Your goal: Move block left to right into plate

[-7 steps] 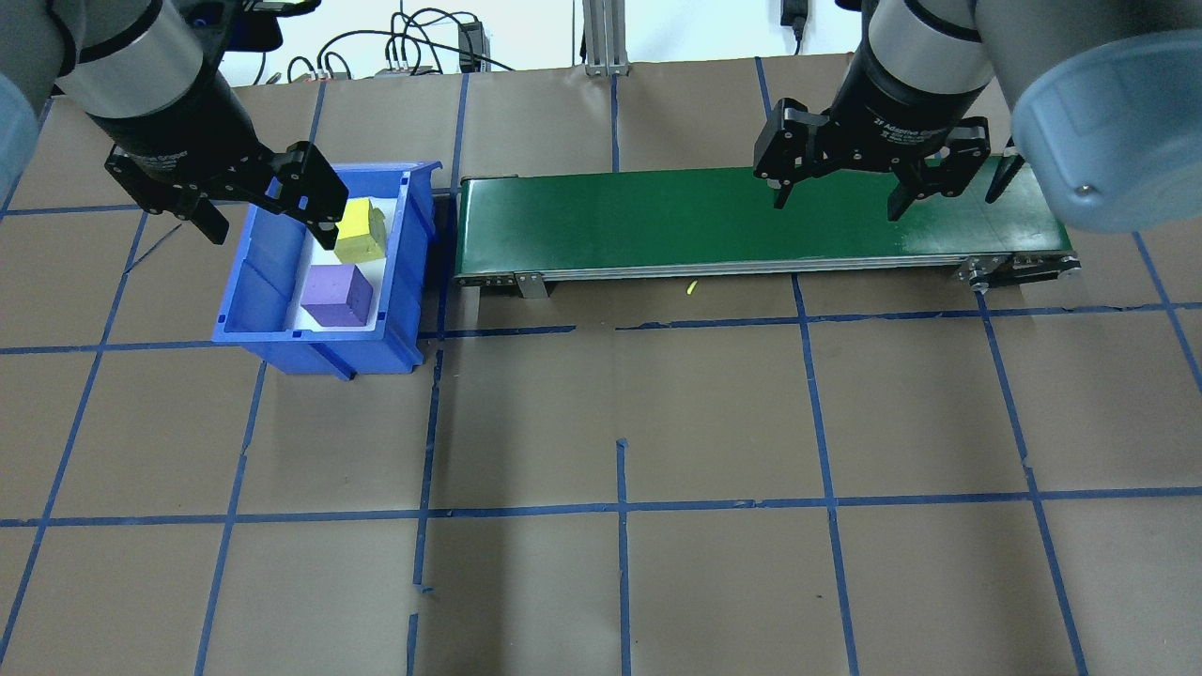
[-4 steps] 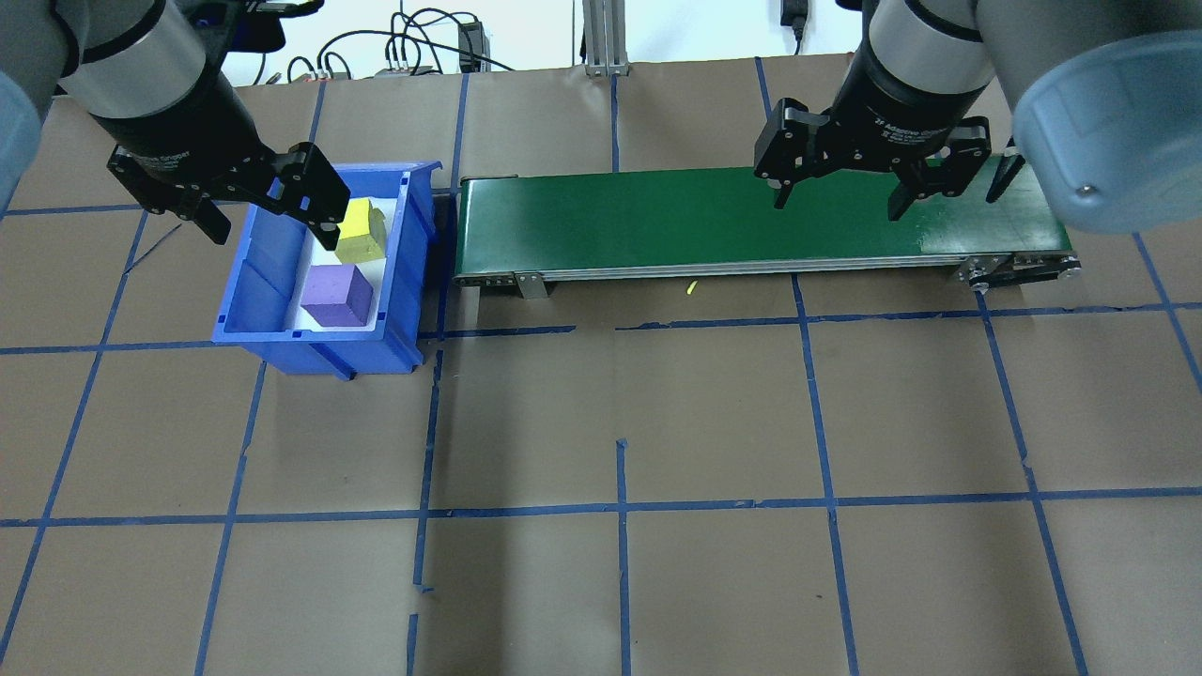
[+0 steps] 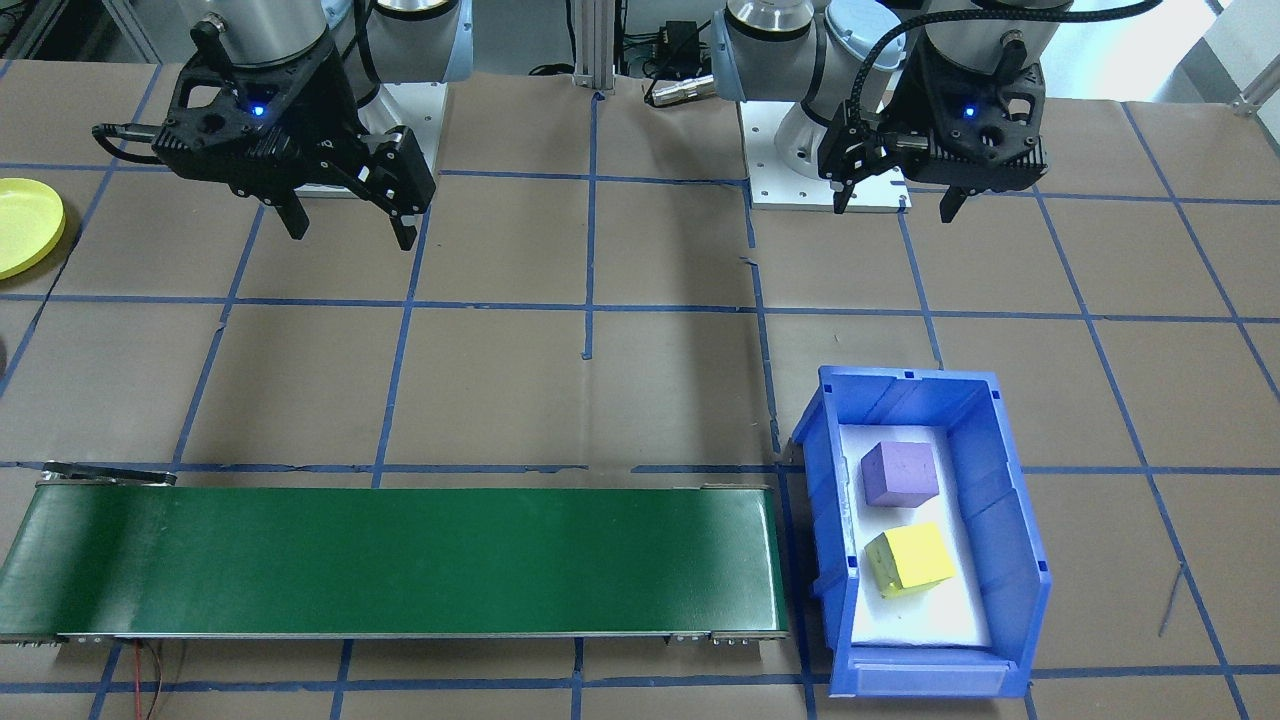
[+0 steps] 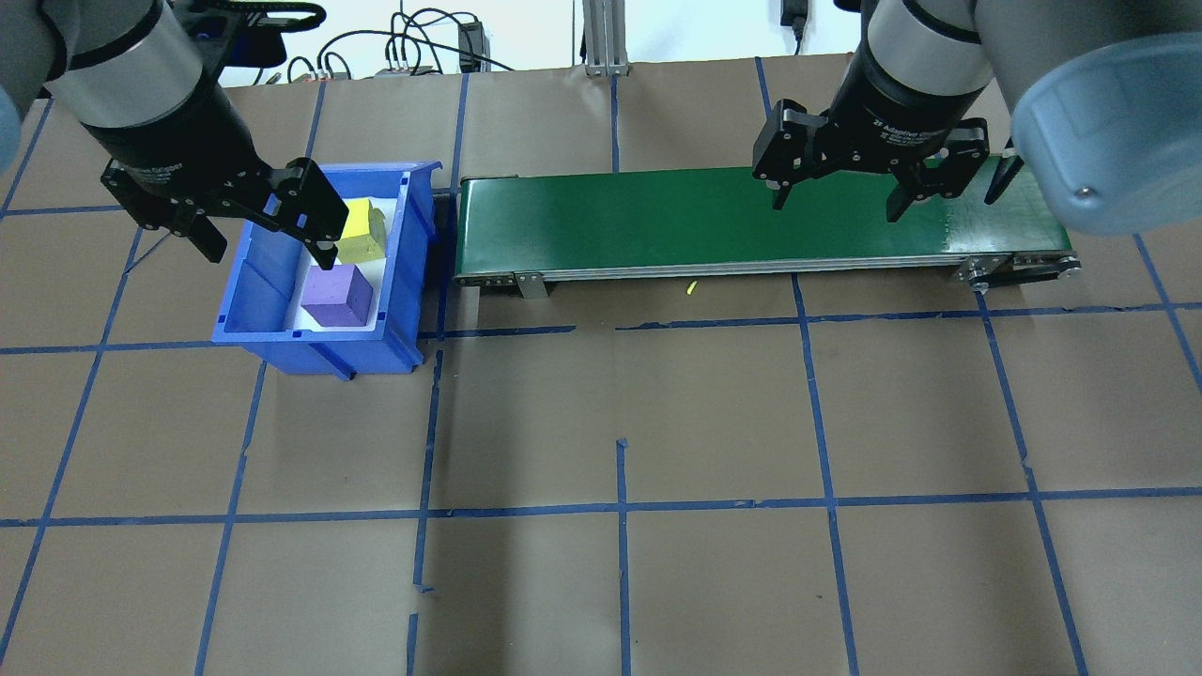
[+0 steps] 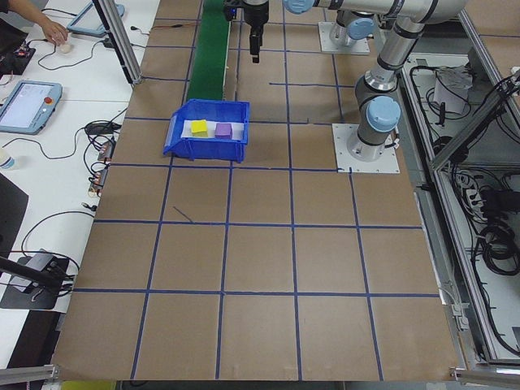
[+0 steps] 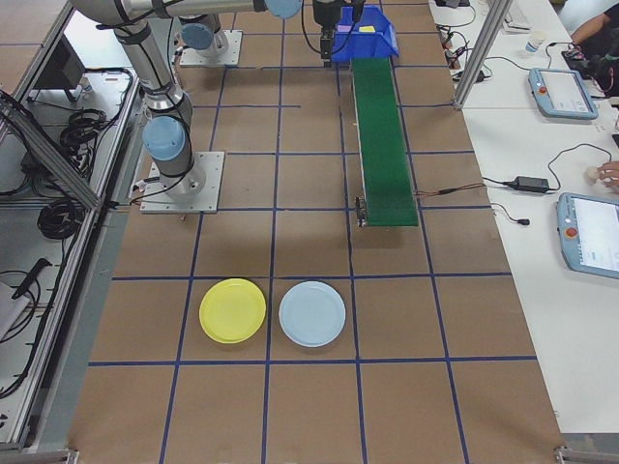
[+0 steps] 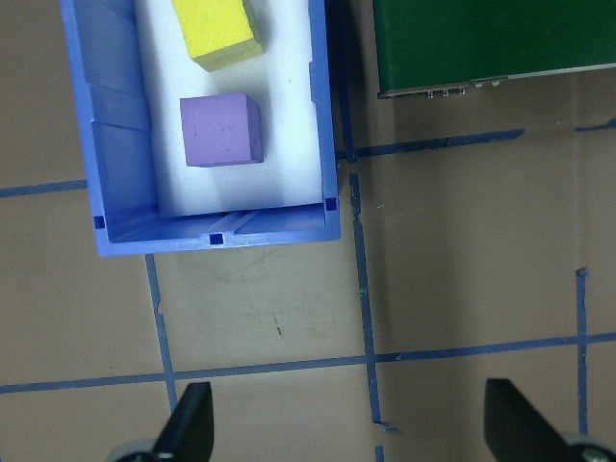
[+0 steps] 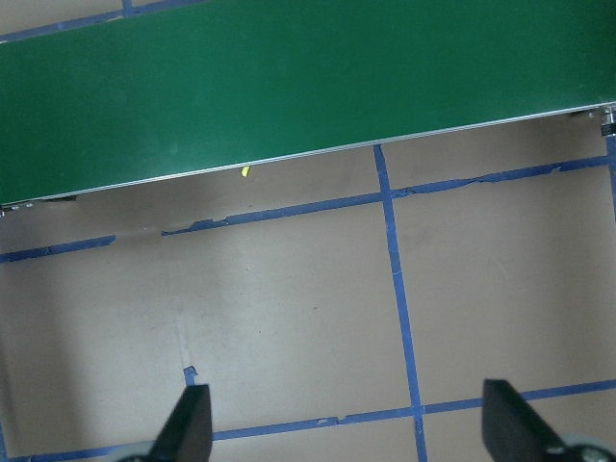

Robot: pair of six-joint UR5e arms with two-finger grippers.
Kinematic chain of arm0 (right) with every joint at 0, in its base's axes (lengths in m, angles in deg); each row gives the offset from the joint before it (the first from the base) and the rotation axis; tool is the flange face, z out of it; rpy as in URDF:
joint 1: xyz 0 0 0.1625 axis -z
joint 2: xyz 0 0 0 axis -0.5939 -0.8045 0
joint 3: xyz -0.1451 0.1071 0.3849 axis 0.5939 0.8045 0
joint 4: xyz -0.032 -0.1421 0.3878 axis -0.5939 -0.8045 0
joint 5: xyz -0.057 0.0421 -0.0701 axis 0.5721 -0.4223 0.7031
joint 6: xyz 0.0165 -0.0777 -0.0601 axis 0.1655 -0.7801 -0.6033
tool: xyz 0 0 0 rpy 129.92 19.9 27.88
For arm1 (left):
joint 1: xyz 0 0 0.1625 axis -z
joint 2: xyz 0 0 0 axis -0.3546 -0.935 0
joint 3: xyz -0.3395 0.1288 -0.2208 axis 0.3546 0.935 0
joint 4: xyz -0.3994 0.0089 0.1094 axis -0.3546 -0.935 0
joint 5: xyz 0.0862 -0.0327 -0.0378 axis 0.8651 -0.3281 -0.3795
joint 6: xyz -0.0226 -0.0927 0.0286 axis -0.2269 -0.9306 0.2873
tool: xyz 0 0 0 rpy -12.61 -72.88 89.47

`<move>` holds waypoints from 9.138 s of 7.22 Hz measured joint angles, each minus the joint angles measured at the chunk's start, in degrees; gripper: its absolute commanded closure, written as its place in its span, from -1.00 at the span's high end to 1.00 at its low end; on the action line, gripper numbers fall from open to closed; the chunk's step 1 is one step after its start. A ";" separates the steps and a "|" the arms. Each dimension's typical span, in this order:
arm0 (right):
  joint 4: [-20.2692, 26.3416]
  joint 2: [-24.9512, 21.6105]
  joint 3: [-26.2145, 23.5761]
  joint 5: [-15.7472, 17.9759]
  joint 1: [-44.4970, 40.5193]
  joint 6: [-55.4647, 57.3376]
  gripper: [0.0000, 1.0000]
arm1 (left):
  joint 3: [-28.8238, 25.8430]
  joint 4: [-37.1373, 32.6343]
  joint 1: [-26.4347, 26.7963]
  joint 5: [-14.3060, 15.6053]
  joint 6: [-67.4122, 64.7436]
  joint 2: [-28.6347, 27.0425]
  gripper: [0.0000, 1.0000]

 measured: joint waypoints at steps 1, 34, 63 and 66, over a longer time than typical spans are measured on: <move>0.00 0.00 0.00 0.00 0.00 -0.02 1.00 | 0.28 0.08 -0.55 0.04 1.09 -0.45 1.00; -0.05 0.00 -0.09 -0.32 -0.27 0.05 1.00 | -5.54 34.88 10.80 -0.23 -13.66 -31.80 -0.34; -0.20 0.97 -0.02 -0.12 -0.25 -0.55 1.00 | -3.33 31.54 -2.45 -5.65 -11.89 -25.20 -0.49; 0.22 4.73 -0.43 0.31 1.48 -0.46 1.00 | -4.72 31.51 5.36 -5.30 -17.47 -25.68 -0.50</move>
